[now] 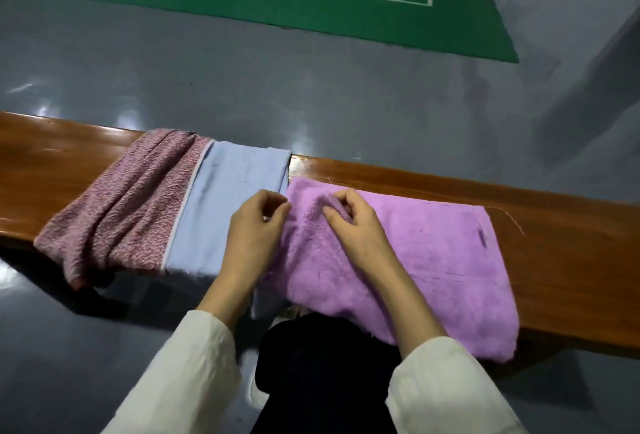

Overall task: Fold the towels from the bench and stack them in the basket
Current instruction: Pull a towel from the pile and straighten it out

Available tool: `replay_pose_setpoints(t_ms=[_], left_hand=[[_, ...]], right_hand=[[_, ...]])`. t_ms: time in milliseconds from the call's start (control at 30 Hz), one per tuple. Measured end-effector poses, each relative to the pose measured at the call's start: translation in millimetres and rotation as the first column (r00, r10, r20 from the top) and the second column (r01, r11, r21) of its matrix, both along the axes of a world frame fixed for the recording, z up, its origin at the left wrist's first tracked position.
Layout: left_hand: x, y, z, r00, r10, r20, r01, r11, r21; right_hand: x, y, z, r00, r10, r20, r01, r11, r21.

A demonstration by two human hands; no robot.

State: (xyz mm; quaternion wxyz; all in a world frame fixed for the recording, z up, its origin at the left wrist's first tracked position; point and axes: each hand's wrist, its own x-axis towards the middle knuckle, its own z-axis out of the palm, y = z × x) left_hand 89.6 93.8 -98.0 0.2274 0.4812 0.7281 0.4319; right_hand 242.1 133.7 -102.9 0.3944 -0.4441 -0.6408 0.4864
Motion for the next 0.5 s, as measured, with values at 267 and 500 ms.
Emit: replay_pose_setpoints(t_ms=[267, 500], left_hand=[[-2.5, 53.9, -20.4, 0.962, -0.009, -0.273, -0.054, 0.974, -0.221], [4.5, 61.1, -2.1, 0.985, -0.105, -0.134, 0.077, 0.977, -0.198]], right_hand=[[-11.3, 28.0, -37.4, 0.999, 0.026, 0.024, -0.024, 0.997, -0.076], [-9.1, 21.8, -28.1, 0.992, 0.016, -0.123, -0.023, 0.998, -0.054]])
